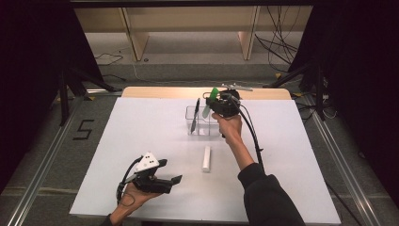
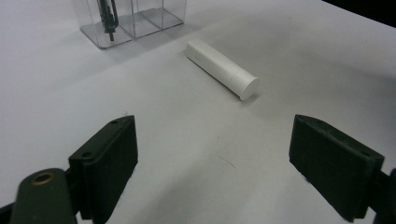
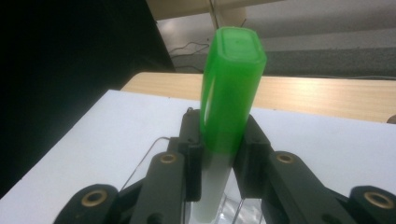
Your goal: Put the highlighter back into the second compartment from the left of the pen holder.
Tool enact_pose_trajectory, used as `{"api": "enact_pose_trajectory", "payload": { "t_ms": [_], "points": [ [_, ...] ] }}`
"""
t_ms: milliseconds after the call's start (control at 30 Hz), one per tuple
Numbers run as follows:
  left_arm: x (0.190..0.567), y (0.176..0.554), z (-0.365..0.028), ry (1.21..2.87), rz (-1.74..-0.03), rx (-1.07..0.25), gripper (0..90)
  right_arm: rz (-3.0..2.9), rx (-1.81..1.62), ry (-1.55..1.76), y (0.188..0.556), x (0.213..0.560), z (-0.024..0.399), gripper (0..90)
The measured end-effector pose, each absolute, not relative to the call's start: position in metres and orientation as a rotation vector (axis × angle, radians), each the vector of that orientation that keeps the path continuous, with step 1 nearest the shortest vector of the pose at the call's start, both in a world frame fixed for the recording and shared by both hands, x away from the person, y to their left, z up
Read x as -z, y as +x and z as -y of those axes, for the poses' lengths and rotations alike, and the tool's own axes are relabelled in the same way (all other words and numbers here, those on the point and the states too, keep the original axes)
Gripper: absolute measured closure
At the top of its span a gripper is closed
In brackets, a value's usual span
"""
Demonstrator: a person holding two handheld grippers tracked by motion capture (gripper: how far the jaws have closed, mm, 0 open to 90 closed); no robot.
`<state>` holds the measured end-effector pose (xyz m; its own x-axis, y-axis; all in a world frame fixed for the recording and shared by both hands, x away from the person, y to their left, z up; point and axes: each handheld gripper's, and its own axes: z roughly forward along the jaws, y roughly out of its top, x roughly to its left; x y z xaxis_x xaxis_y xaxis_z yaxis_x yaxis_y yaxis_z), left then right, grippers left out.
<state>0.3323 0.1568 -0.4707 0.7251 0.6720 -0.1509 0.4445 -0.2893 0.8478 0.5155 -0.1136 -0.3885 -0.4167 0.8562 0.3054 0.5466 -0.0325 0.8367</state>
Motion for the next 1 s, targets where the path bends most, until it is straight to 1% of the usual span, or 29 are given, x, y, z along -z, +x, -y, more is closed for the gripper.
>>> {"api": "enact_pose_trajectory", "payload": {
  "t_ms": [300, 333, 400, 467, 567, 833, 1000],
  "points": [
    [0.471, 0.333, -0.157, 1.938, -0.863, -0.292, 15.3, -1.982, -1.387, 1.480, 0.517, 0.395, 0.108, 75.1],
    [0.471, 0.333, -0.158, 1.941, -0.861, -0.294, 15.3, -1.985, -1.378, 1.478, 0.518, 0.396, 0.108, 71.9],
    [0.471, 0.333, -0.157, 1.941, -0.865, -0.292, 15.3, -1.995, -1.378, 1.488, 0.518, 0.396, 0.108, 56.8],
    [0.472, 0.333, -0.157, 1.944, -0.867, -0.292, 15.3, -1.990, -1.368, 1.490, 0.517, 0.394, 0.110, 46.0],
    [0.471, 0.333, -0.158, 1.947, -0.868, -0.290, 15.3, -1.964, -1.368, 1.482, 0.514, 0.388, 0.117, 39.5],
    [0.473, 0.334, -0.157, 1.950, -0.875, -0.277, 15.0, -1.938, -1.401, 1.440, 0.495, 0.378, 0.141, 35.6],
    [0.474, 0.335, -0.155, 1.961, -0.887, -0.262, 14.9, -1.955, -1.403, 1.406, 0.476, 0.385, 0.155, 33.7]
  ]
}}
